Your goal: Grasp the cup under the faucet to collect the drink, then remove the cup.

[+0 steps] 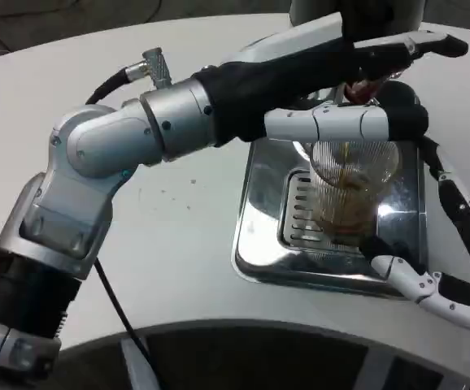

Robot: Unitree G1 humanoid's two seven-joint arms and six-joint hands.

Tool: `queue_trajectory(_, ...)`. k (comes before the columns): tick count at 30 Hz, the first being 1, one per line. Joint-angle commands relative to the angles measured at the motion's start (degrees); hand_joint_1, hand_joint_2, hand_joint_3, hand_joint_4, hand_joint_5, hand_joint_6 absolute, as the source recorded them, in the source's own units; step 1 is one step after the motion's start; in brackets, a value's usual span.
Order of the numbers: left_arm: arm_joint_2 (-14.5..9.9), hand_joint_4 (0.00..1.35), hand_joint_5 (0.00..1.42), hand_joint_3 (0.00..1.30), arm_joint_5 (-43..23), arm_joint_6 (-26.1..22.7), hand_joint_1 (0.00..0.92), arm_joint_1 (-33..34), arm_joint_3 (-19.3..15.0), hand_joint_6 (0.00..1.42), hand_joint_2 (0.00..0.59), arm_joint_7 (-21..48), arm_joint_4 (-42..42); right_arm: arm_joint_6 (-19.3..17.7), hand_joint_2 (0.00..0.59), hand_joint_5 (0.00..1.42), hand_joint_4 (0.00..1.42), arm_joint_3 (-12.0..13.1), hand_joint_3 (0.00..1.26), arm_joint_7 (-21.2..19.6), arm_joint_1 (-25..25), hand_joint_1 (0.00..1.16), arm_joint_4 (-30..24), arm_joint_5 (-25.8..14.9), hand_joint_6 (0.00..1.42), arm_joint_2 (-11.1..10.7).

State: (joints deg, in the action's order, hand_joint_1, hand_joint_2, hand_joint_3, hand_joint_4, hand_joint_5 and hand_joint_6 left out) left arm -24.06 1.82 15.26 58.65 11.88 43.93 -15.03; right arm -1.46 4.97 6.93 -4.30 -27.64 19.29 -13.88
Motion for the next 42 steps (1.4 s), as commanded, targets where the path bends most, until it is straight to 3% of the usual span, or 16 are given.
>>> queue_trajectory(1, -0.92, 0.00, 0.02, 0.10, 0.49, -0.03, 0.000, -1.51, 1.00, 0.07, 0.073, 2.38, 0.83, -1.13, 0.262, 0.00, 0.00, -1.27, 0.00, -1.40, 1.39, 0.53, 1.91, -0.66, 0.00, 0.68)
queue_trajectory(15, -1.33, 0.00, 0.02, 0.11, -0.29, -0.32, 0.000, -1.08, 0.33, 0.07, 0.074, 2.83, 2.29, -0.27, 0.261, 0.00, 0.00, -3.28, 0.00, -3.33, 6.25, 0.53, 7.42, -2.10, 0.00, 2.57)
queue_trajectory(24, -1.73, 0.00, 0.02, 0.11, -0.65, -0.85, 0.000, -0.96, -0.37, 0.07, 0.076, 2.98, 3.44, -4.02, 0.234, 0.04, 0.02, -3.23, 0.00, -4.89, 10.83, 0.58, 14.92, -5.26, 0.00, 3.05)
queue_trajectory(42, -2.54, 0.00, 0.03, 0.12, -0.78, -2.29, 0.000, -1.42, -1.15, 0.07, 0.086, 3.87, 5.87, -4.06, 0.235, 0.06, 0.03, -4.31, 0.00, -6.19, 14.75, 0.59, 19.81, -6.05, 0.00, 4.13)
